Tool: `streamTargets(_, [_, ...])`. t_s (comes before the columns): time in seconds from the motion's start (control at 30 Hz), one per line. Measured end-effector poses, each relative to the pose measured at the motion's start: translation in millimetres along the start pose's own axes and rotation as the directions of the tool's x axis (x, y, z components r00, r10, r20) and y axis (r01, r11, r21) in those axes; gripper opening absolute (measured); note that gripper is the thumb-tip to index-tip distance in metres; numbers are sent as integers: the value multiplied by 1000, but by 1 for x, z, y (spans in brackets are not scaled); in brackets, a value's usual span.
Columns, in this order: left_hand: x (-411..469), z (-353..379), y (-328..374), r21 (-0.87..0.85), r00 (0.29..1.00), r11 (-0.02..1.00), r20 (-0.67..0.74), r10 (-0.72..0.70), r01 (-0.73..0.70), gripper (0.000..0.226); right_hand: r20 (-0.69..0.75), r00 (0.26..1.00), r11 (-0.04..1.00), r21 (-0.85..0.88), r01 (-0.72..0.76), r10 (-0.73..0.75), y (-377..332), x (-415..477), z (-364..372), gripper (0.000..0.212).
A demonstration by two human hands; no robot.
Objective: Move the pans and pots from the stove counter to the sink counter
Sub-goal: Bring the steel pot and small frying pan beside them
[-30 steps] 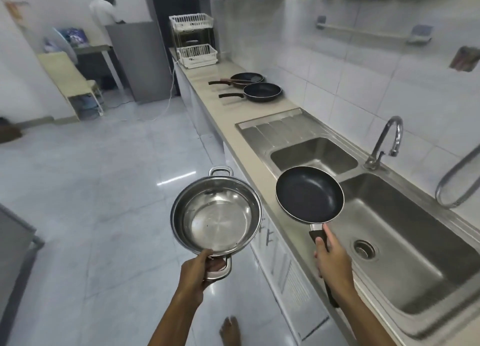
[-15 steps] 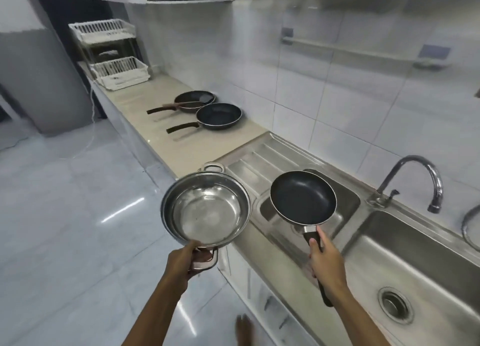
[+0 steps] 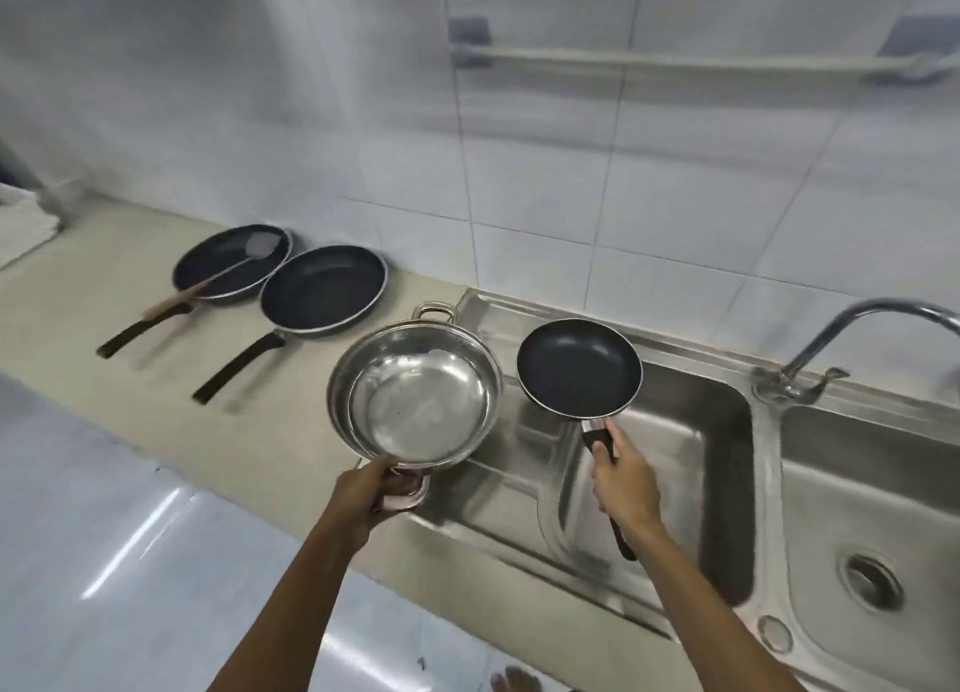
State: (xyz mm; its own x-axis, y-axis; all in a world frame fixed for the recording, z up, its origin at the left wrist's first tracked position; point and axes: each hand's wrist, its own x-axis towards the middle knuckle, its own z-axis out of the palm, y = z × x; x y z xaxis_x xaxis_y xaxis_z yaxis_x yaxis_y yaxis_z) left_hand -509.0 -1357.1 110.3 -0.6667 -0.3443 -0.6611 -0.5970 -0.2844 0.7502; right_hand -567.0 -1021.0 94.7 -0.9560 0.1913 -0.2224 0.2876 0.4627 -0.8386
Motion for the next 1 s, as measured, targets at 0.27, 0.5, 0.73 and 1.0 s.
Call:
streamTargets(0.27, [119,-22,81,175,979,984,197,-57,22,35,-201,969,990,27,-140,143,-27,25,79,48])
streamTargets(0.5, [171,-41,126,262,950,964,290,-117,39,39,-313,922,974,88,-209,226,-54,35,145,49])
streamTargets(0.73, [201,-46,138,278,934,959,328,-143,50,39,-367,891,963,96,-250,268,-63,49,179,47])
streamTargets(1.0, [217,-42,143,264,921,960,341,-185,95,29,-362,883,950,195,-243,300,-65,63,197,46])
